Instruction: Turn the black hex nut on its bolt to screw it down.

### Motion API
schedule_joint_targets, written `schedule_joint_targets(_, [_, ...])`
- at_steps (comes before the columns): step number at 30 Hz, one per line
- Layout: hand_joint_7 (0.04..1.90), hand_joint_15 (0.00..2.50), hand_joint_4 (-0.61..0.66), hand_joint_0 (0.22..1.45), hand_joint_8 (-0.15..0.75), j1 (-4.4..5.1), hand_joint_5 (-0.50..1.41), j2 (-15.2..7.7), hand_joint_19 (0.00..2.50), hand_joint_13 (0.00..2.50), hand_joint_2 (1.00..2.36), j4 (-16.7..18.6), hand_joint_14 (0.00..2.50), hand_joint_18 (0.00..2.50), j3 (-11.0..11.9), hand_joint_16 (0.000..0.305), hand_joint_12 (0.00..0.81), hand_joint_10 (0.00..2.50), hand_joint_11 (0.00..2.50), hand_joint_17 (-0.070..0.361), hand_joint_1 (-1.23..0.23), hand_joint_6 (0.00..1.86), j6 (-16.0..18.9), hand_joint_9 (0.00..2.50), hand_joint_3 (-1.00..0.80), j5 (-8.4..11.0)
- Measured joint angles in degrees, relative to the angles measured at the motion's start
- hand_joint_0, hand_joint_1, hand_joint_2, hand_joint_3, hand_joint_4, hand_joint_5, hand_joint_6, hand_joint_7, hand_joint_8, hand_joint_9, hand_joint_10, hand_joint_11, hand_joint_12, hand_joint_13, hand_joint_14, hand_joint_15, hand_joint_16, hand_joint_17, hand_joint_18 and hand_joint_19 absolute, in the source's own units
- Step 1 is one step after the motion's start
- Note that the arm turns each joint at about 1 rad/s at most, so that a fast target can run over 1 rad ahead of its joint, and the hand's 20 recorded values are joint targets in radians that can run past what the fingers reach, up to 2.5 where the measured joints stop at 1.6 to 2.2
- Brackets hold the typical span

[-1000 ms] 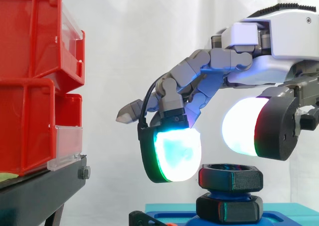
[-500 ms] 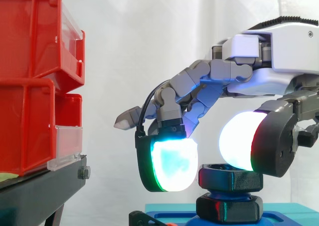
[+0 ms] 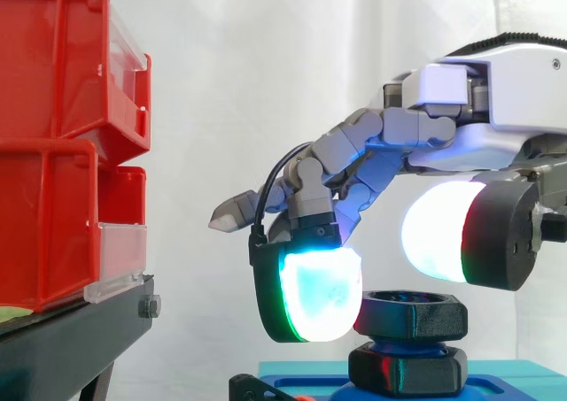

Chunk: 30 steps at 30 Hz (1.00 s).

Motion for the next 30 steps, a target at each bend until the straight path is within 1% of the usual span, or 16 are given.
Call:
schedule_joint_targets(6, [1.07,0.00,0.16,0.56,0.293,-0.43,-0.05,-0.2,0.32,0.39,1.00,0.3,0.00,0.50,0.0,0.049,0.336,0.01,0.22,0.110,-0.25,0.74,0.0,0.86,-0.50,-0.58])
schedule_joint_targets(16, [1.08,0.00,0.17,0.56,0.293,-0.60,-0.06,-0.7,0.32,0.39,1.00,0.7,0.00,0.50,-0.1,0.049,0.336,0.01,0.22,0.110,-0.25,0.74,0.0,0.86,-0.50,-0.67])
schedule_joint_targets(21, [1.08,0.00,0.17,0.56,0.293,-0.65,-0.05,-1.3,0.32,0.39,1.00,1.1,0.00,0.50,-0.1,0.049,0.335,0.01,0.21,0.109,-0.26,0.74,0.0,0.86,-0.50,-1.25])
schedule_joint_targets(30, [1.09,0.00,0.15,0.56,0.296,-0.67,-0.05,-1.4,0.32,0.40,1.00,1.5,0.00,0.51,-0.1,0.048,0.332,0.01,0.21,0.109,-0.27,0.77,0.0,0.89,-0.50,-1.61])
